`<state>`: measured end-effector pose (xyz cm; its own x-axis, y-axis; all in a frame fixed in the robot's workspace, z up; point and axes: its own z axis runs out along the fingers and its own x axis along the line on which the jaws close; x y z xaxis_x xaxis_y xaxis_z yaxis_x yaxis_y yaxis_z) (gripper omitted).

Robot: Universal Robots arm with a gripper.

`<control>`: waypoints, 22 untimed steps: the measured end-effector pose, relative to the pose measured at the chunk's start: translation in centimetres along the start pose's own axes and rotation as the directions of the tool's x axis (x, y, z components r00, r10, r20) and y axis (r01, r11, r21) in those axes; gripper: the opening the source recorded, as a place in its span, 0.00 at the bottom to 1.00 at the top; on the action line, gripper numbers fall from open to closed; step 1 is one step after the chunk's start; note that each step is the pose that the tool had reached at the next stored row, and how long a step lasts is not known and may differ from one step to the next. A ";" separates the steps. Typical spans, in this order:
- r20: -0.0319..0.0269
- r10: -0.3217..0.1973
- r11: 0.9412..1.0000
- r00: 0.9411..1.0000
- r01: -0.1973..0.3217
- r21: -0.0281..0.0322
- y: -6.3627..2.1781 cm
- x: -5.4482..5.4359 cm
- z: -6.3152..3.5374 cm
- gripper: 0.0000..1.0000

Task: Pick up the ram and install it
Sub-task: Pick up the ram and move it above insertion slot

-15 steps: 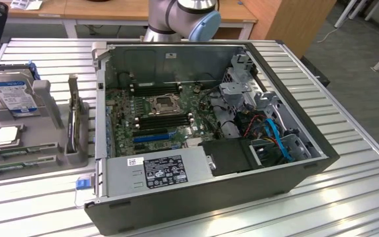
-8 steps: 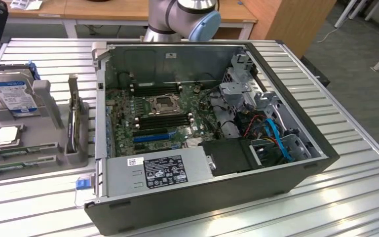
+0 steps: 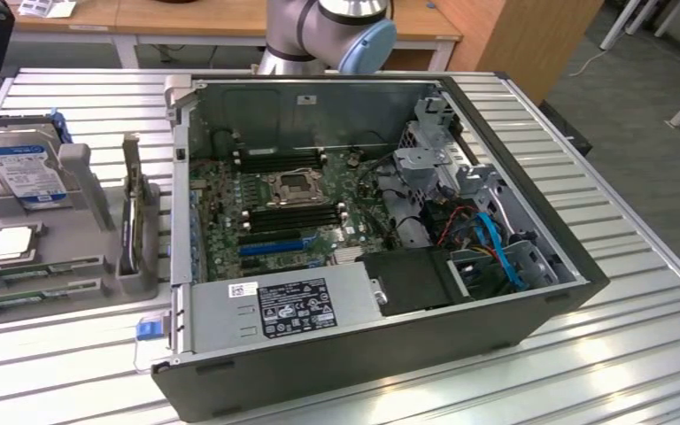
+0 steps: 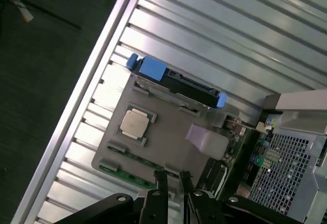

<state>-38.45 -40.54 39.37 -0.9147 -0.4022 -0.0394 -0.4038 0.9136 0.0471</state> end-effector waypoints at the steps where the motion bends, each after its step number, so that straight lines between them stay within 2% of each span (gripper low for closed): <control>1: -0.002 -0.013 1.000 1.000 0.013 -0.001 0.00 0.0 -0.01 0.24; 4: -0.007 -0.047 0.999 0.999 0.047 0.002 0.00 0.0 -0.04 0.24; 10: -0.023 -0.106 0.994 0.994 0.106 0.022 0.06 0.1 -0.08 0.24; 13: -0.027 -0.146 0.989 0.989 0.147 0.025 0.05 0.1 -0.09 0.24; 18: -0.032 -0.229 0.973 0.973 0.230 0.023 0.06 0.1 -0.10 0.24; 22: -0.035 -0.298 0.954 0.954 0.299 0.020 0.07 0.1 -0.10 0.24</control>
<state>-38.55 -40.52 39.47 -0.7526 -0.6582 -0.0169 -0.6584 0.7525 0.0133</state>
